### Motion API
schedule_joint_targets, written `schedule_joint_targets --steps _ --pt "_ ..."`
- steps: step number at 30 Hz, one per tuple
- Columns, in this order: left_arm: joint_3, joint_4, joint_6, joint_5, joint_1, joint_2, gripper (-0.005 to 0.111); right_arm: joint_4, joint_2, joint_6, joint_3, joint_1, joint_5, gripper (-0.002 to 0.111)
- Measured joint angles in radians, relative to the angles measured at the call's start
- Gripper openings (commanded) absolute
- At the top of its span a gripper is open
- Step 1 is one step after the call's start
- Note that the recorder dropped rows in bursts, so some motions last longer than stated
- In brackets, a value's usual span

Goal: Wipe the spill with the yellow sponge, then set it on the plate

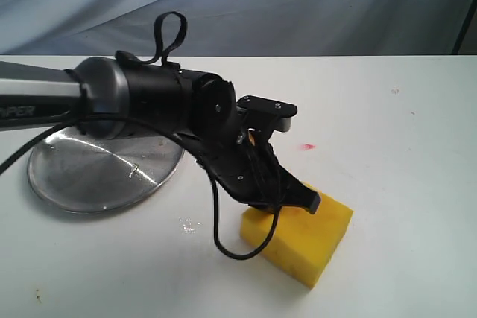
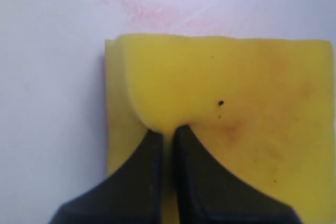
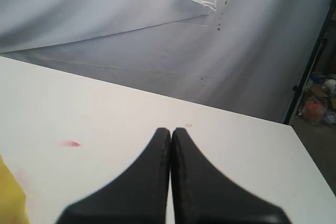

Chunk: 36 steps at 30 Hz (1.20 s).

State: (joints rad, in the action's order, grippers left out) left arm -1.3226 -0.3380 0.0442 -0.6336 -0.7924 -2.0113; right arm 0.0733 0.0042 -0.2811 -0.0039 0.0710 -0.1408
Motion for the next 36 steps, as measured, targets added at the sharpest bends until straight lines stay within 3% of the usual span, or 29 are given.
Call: schedule_joint_targets --steps 9,14,20,36 --pt "-0.201 -0.002 0.007 -0.06 0.006 -0.139 0.006 0.0 0.0 0.0 0.0 0.0 0.0 0.0" --pt "-0.217 0.004 0.004 -0.077 0.039 -0.152 0.006 0.0 0.0 0.0 0.0 0.0 0.0 0.0" --pt "-0.221 0.143 -0.056 -0.154 0.079 -0.152 0.006 0.0 0.0 0.0 0.0 0.0 0.0 0.0" --pt "0.054 0.243 -0.071 -0.134 0.085 0.045 0.006 0.0 0.0 0.0 0.0 0.0 0.0 0.0"
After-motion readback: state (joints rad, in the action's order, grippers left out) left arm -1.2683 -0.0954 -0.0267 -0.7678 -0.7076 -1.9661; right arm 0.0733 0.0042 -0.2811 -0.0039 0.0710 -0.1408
